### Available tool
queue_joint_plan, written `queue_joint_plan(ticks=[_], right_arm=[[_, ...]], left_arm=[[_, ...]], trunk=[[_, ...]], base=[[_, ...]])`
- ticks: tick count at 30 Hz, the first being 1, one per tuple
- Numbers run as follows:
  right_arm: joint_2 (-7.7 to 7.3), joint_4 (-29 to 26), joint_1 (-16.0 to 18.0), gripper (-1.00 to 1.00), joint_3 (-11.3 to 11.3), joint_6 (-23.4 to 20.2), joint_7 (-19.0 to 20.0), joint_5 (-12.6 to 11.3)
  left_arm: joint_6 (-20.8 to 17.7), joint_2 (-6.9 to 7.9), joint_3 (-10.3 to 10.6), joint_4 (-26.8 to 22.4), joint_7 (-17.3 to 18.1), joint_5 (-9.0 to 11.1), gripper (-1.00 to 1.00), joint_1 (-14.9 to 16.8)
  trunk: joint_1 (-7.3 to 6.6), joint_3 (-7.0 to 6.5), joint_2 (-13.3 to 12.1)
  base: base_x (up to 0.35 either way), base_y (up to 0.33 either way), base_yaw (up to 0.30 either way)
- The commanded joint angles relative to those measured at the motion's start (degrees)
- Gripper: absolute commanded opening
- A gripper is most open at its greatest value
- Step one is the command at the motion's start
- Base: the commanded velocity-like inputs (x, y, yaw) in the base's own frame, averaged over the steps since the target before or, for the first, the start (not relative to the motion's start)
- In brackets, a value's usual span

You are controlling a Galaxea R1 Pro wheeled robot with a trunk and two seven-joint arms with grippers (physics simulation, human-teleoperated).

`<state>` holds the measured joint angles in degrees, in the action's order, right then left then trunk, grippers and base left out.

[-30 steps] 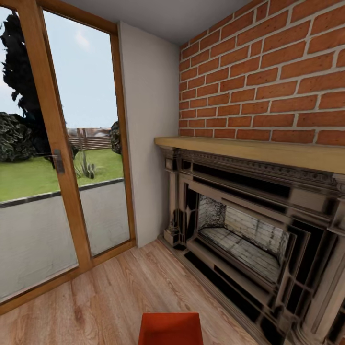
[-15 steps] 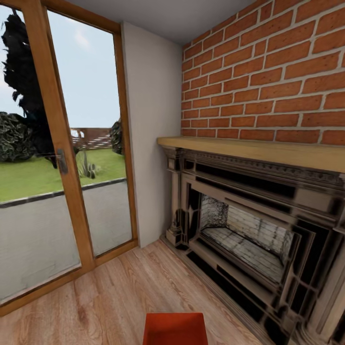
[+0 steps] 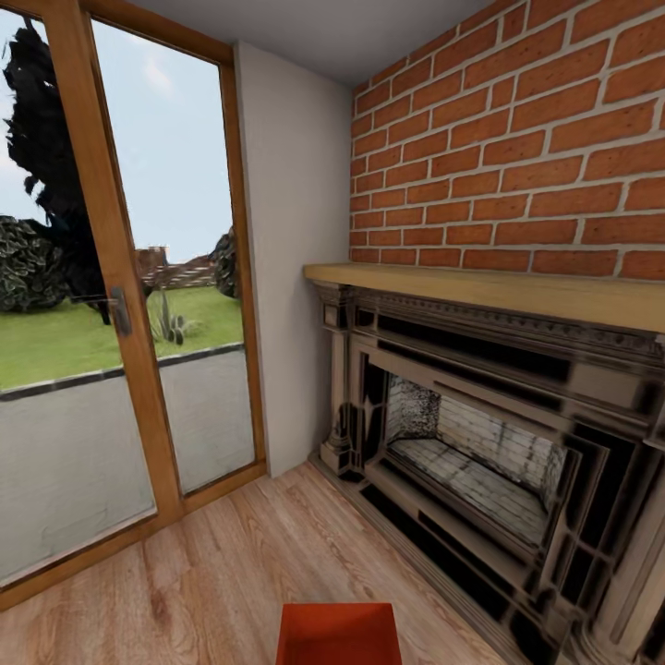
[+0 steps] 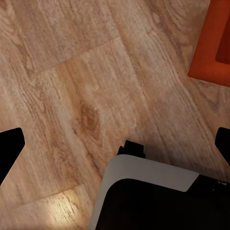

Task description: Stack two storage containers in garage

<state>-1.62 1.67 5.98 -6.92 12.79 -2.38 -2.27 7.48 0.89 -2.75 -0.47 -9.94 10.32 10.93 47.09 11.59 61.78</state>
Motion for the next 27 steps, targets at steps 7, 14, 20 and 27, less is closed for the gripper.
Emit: queue_joint_plan(ticks=[7,14,20,27], right_arm=[[-0.30,0.2,0.1,1.00,-0.5,0.4,-0.1,-0.1],[-0.31,0.2,0.1,1.00,-0.5,0.4,-0.1,0.0],[-0.31,0.2,0.1,1.00,-0.5,0.5,-0.1,0.1],[-0.31,0.2,0.1,1.00,-0.5,0.5,-0.1,0.0]], left_arm=[[0.2,-0.01,-0.2,0.0,0.1,0.1,1.00,0.1],[0.3,-0.01,-0.2,0.0,0.1,0.1,1.00,0.1],[0.3,0.00,-0.2,0.0,0.1,0.1,1.00,0.1],[0.2,-0.01,-0.2,0.1,0.1,0.1,1.00,0.0]], trunk=[[0.00,0.49,0.1],[0.00,1.11,0.1],[0.00,1.66,0.1],[0.00,2.29,0.1]], base=[[0.000,0.000,0.000],[0.000,0.000,0.000],[0.000,0.000,0.000],[0.000,-0.126,0.000]])
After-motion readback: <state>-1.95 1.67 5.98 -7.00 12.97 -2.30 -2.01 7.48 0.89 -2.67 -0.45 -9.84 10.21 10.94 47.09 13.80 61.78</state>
